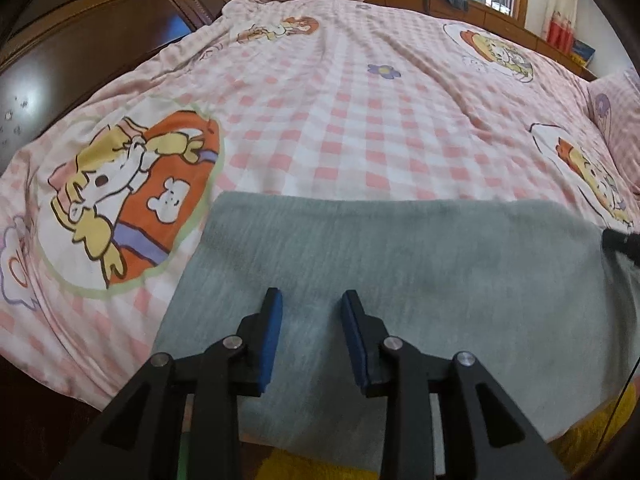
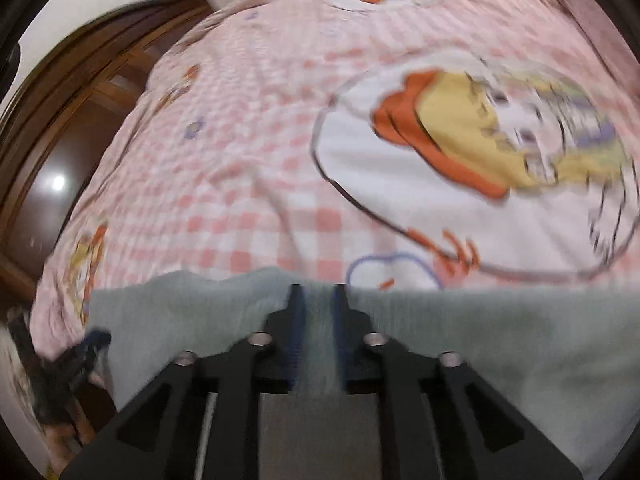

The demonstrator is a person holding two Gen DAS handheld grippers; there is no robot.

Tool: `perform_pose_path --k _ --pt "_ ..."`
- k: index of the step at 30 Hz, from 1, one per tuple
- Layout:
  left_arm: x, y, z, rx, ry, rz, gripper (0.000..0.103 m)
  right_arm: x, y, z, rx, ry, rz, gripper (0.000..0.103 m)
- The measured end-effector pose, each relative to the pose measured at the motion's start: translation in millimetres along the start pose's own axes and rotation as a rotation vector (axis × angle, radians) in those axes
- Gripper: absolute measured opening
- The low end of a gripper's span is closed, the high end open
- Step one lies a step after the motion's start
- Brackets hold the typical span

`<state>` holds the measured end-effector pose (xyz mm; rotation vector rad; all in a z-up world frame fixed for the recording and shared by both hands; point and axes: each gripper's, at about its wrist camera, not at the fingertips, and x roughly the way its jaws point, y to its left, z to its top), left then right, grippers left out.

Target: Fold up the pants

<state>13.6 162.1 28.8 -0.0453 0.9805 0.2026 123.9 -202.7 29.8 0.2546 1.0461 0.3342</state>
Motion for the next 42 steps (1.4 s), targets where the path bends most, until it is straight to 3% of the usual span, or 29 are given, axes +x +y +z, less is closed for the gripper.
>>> perform_pose_path --k 2,7,10,11,12,15,18,20,28,31,33,34,38,42 --pt "-4 -2 2 -0.007 0.008 -0.027 0.032 0 8 12 -0.111 0.055 -0.012 0.049" --pt "-9 -13 8 -0.021 0.002 -0.086 0.032 32 19 27 -0.277 0.226 0.01 0.051" --pt "-8 -22 11 -0.011 0.007 -0.096 0.032 53 17 29 -0.295 0.291 0.047 0.05" --pt "-8 -24 11 -0.014 0.01 -0.105 0.032 54 16 30 -0.289 0.282 0.07 0.039" --pt "-8 -25 11 -0.019 0.013 -0.119 0.032 53 16 30 -0.286 0.276 0.105 0.016" --pt "-10 -29 11 -0.019 0.016 -0.131 0.032 32 15 25 -0.283 0.185 0.157 0.008" --pt "-10 -31 9 -0.014 0.021 -0.135 0.032 -4 17 6 -0.338 0.062 0.211 0.007" --pt "-9 -32 8 -0.015 0.026 -0.142 0.032 -24 20 -10 -0.394 0.032 0.232 0.007" --pt "-5 -42 6 -0.033 0.033 -0.163 0.032 -13 38 -73 -0.643 0.136 0.082 0.007" --pt "-9 -48 7 -0.021 0.031 -0.189 0.032 -18 35 -76 -0.617 0.121 0.088 0.014" --pt "-10 -54 6 0.005 0.027 -0.177 0.032 -22 33 -73 -0.582 0.134 0.127 0.031" --pt "-9 -55 5 0.01 0.029 -0.173 0.032 -25 33 -71 -0.568 0.134 0.142 0.033" --pt "-2 -53 2 -0.013 0.042 -0.18 0.032 -36 35 -58 -0.542 0.095 0.148 0.035" --pt "-2 -53 1 -0.011 0.037 -0.177 0.032 -40 33 -26 -0.381 0.082 0.222 0.035"
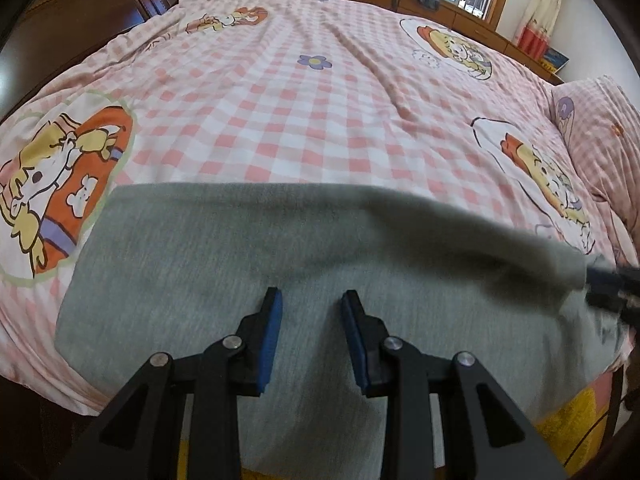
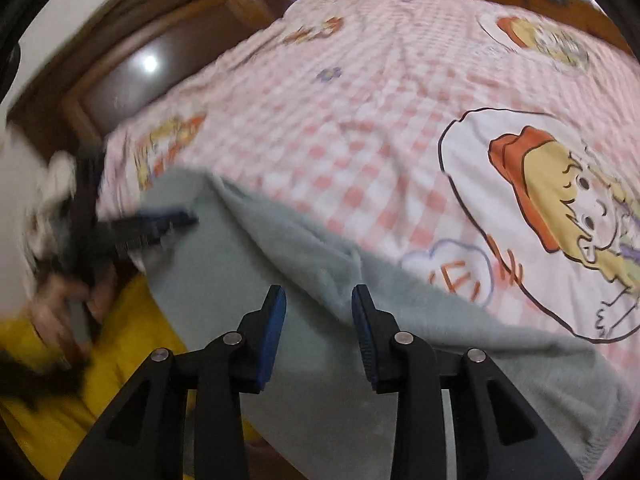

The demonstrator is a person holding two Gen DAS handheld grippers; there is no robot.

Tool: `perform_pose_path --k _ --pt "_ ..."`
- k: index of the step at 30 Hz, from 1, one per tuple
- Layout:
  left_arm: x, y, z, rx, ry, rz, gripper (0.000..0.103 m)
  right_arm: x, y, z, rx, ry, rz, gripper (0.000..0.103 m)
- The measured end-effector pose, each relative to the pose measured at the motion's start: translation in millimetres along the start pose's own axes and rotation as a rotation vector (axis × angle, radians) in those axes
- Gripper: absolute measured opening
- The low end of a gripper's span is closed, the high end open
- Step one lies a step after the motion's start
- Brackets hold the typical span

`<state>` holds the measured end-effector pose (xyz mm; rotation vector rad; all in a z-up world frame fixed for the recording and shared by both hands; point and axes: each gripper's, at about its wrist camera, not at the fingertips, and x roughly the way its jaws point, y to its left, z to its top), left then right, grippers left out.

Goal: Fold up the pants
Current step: 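Fold the held pants edge over with the right tool and release it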

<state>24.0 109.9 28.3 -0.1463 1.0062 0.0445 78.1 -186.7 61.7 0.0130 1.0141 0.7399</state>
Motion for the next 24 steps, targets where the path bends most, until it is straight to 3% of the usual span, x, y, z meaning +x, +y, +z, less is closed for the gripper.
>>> perform_pose_path --k 4,6,8,16,22,23,24 --pt "1 -1 -2 0.008 -0.007 0.005 0.032 2 -11 31 0.141 -0.033 0.063 0.035" --pt "2 -1 -2 0.006 -0.007 0.002 0.032 9 -18 43 0.2 -0.02 0.051 0.035" --pt "2 -1 -3 0.006 -0.012 -0.001 0.032 22 -21 54 0.226 0.048 0.004 0.035" --pt "3 1 -5 -0.002 -0.029 -0.013 0.032 54 14 39 0.026 0.273 -0.186 0.035" --pt "3 2 -6 0.002 -0.038 -0.018 0.032 61 17 18 -0.008 0.326 -0.258 0.035" --pt "3 2 -7 0.001 -0.039 -0.017 0.032 62 18 16 -0.021 0.327 -0.269 0.033" --pt "3 2 -7 0.0 -0.04 -0.017 0.032 62 20 16 -0.035 0.328 -0.285 0.023"
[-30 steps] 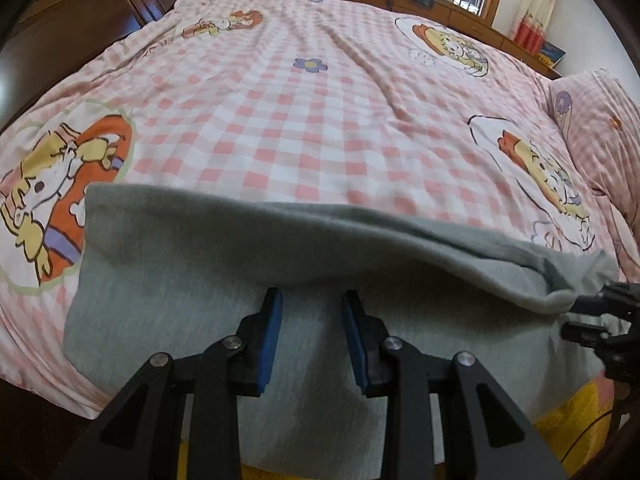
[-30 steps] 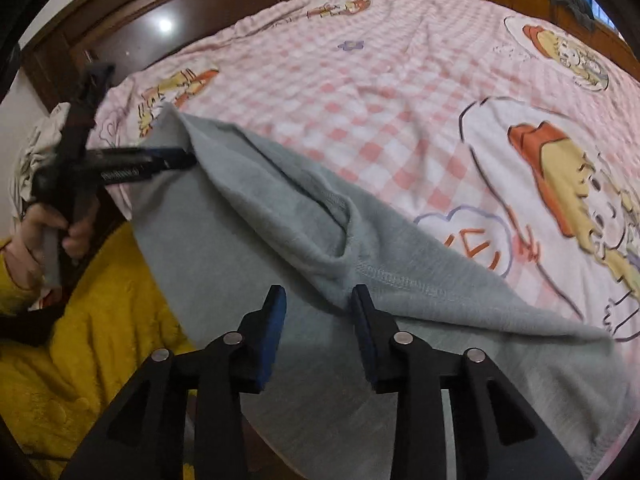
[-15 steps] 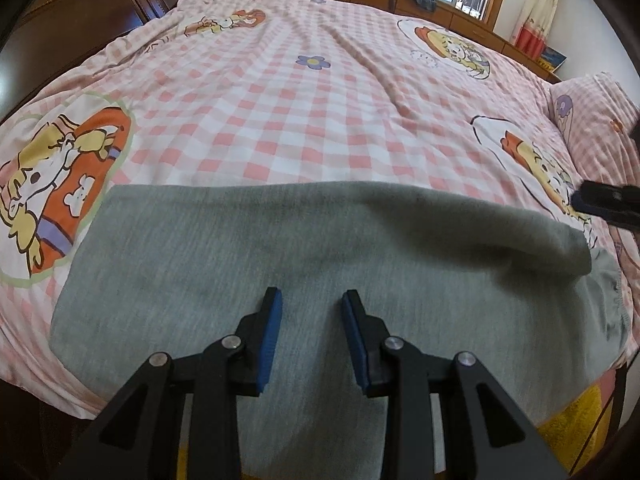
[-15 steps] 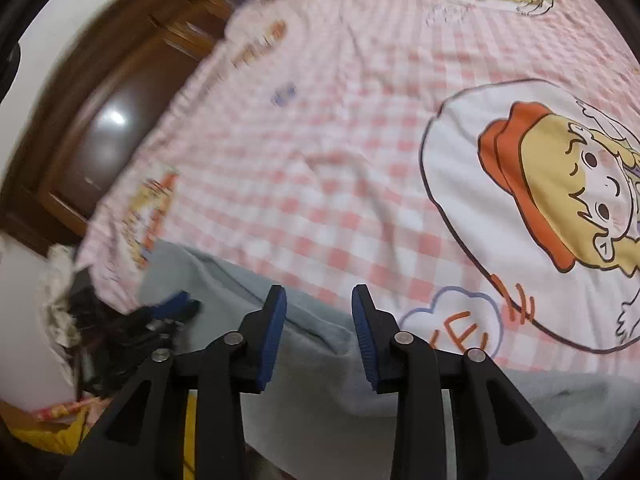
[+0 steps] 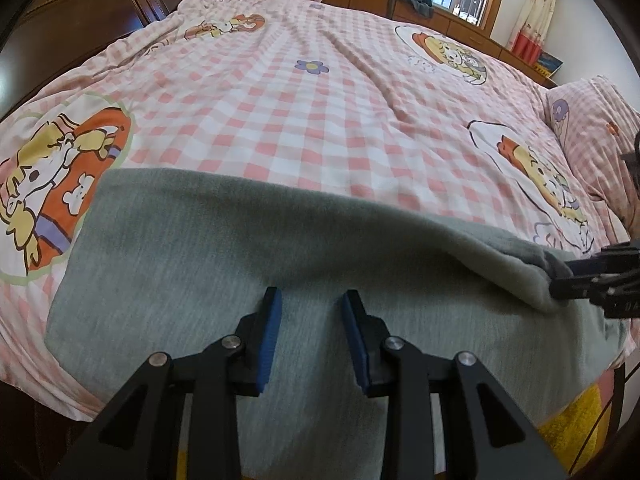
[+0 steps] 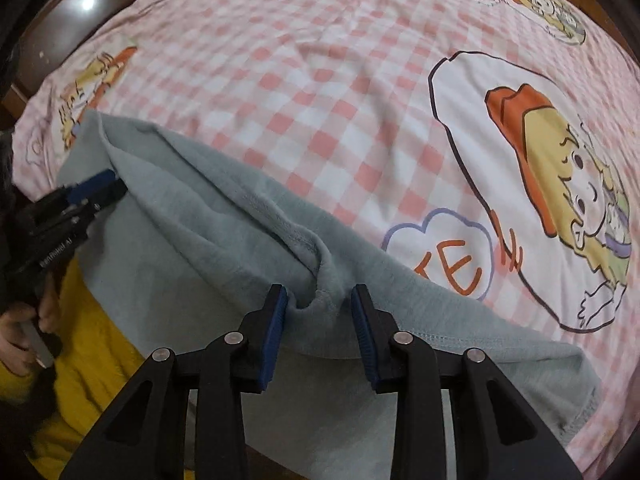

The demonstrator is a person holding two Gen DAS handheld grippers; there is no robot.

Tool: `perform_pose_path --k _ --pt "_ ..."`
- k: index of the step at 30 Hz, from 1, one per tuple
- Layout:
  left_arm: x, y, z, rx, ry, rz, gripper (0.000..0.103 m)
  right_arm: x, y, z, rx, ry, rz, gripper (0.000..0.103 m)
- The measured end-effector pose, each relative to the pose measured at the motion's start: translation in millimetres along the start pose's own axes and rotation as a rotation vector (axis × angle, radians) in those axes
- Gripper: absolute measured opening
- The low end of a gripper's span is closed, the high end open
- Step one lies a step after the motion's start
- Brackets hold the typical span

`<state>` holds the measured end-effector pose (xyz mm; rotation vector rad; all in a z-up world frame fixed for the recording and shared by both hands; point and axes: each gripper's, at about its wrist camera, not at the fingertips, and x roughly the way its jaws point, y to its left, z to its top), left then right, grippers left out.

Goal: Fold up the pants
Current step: 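Fold the held pants edge over with the right tool and release it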

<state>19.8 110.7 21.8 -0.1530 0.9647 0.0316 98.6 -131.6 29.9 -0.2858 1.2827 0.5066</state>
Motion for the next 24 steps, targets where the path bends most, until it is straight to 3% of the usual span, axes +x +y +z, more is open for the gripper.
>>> perform_pose_path --k 2,7,13,14,16,20,24 --pt "0 0 0 0.003 0.0 0.0 0.032 -5 5 2 -0.031 -0.018 -0.041 0.008" --pt "0 0 -1 0.015 -0.004 -0.001 0.033 -33 16 30 -0.155 -0.172 -0.263 0.008" --pt "1 -2 -2 0.038 -0.005 0.01 0.033 13 -4 82 -0.167 -0.118 -0.338 0.006" --pt "1 -3 -2 0.04 -0.004 0.01 0.033 23 -9 88 -0.157 -0.116 -0.367 0.0" --pt "1 -3 -1 0.044 0.003 0.009 0.033 34 -23 92 -0.138 -0.127 -0.425 0.0" --pt "-5 0 5 0.018 0.021 -0.034 0.034 9 -53 83 0.027 -0.178 -0.265 0.0" --pt "-8 -2 13 -0.013 0.024 -0.113 0.033 -35 -69 54 0.136 -0.249 -0.035 0.004"
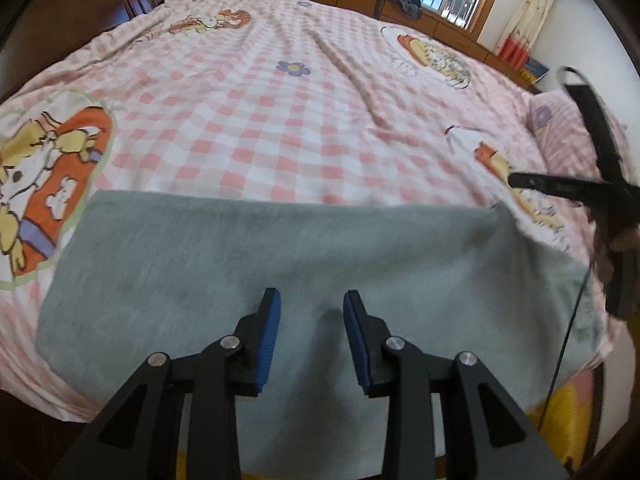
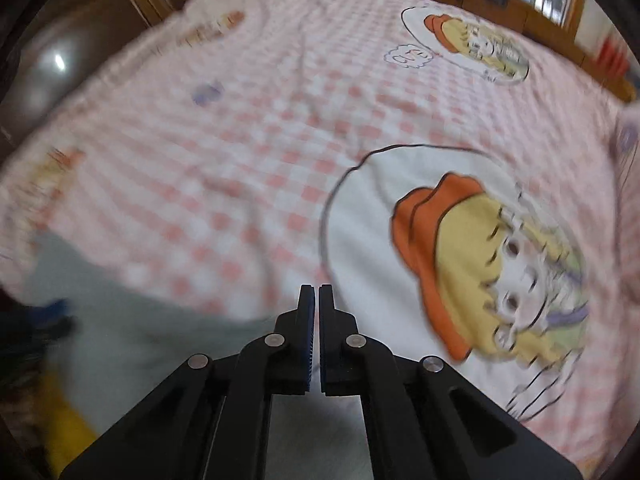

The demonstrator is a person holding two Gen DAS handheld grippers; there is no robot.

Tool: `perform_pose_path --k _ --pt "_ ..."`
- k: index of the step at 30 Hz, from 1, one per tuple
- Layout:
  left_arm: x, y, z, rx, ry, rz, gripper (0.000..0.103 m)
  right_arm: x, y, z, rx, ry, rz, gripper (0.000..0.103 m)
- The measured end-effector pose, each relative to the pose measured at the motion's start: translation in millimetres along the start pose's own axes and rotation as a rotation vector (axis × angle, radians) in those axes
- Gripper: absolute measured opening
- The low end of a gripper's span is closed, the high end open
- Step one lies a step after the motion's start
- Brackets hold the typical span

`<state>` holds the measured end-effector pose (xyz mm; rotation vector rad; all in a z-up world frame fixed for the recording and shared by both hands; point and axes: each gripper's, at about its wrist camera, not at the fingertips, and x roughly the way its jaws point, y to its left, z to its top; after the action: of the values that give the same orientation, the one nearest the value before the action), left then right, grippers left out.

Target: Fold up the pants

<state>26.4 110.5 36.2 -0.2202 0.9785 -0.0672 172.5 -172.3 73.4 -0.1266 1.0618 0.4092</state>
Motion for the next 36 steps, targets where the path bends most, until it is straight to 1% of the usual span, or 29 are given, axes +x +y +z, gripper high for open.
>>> perform_pose_path --k 2,4,6,7,8,9,10,11,12,14,15,17,18,20,21,22,24,26,27,29,30,31,32,33,34,36 --pt "1 -10 5 0.021 -0.008 -0.015 0.033 -8 2 -9 -0.007 0.022 0.082 0.008" --pt "5 -23 8 0.059 -0.009 -0.021 0.033 -5 12 -21 -0.038 0.071 0.15 0.008" --pt "12 -36 9 0.08 -0.004 -0.045 0.033 7 22 -31 -0.074 0.109 0.165 0.008" --pt "18 -42 11 0.091 -0.001 -0.045 0.033 19 29 -38 -0.103 0.127 0.124 0.008" --pt "22 -45 11 0.095 0.001 -0.024 0.033 30 30 -41 -0.111 0.135 0.08 0.008" --pt "29 -47 11 0.096 0.003 0.024 0.032 43 30 -42 -0.11 0.143 0.032 0.008" --pt "33 -46 11 0.095 0.0 0.054 0.03 57 28 -43 -0.094 0.141 -0.002 0.008" --pt "37 -43 11 0.095 -0.009 0.093 0.022 66 26 -41 -0.064 0.107 -0.004 0.006" --pt "40 -39 12 0.089 -0.016 0.126 0.019 68 25 -39 -0.043 0.071 -0.007 0.005" --pt "41 -28 14 0.064 -0.027 0.161 0.018 68 25 -34 0.001 0.047 -0.021 0.005" --pt "41 -23 16 0.051 -0.029 0.171 0.015 68 24 -34 0.013 0.04 -0.022 0.004" --pt "39 -12 19 0.029 -0.037 0.206 0.013 65 22 -35 0.027 0.028 -0.013 0.004" --pt "39 -7 20 0.017 -0.039 0.209 0.013 62 19 -35 0.043 0.025 -0.006 0.004" --pt "34 1 21 -0.021 -0.039 0.172 0.013 41 10 -41 0.095 -0.004 -0.012 0.005" --pt "32 4 20 -0.031 -0.04 0.158 0.013 28 4 -44 0.113 -0.026 -0.024 0.009" --pt "31 7 20 -0.033 -0.037 0.154 0.013 13 -5 -51 0.134 -0.052 -0.038 0.011" --pt "28 10 19 -0.032 -0.035 0.154 0.013 -7 -19 -66 0.173 -0.071 -0.057 0.017" --pt "25 12 18 -0.033 -0.035 0.148 0.013 -26 -43 -90 0.225 -0.08 -0.09 0.017" --pt "26 12 18 -0.031 -0.032 0.148 0.013 -31 -52 -97 0.243 -0.077 -0.116 0.018" --pt "28 13 19 -0.033 -0.026 0.145 0.013 -31 -75 -117 0.271 -0.048 -0.213 0.018" --pt "30 13 19 -0.037 -0.021 0.146 0.013 -23 -95 -128 0.288 -0.008 -0.324 0.018" --pt "31 13 19 -0.039 -0.021 0.149 0.013 -16 -110 -135 0.292 0.017 -0.371 0.015" --pt "32 13 20 -0.038 -0.021 0.155 0.013 -10 -122 -141 0.302 0.016 -0.337 0.007" --pt "33 13 20 -0.035 -0.02 0.159 0.014 -10 -132 -146 0.327 -0.012 -0.291 0.004" --pt "35 12 21 -0.028 -0.019 0.166 0.014 -15 -141 -147 0.374 -0.026 -0.268 0.0" --pt "35 11 23 -0.012 -0.016 0.176 0.014 -20 -143 -145 0.403 -0.024 -0.267 0.0"
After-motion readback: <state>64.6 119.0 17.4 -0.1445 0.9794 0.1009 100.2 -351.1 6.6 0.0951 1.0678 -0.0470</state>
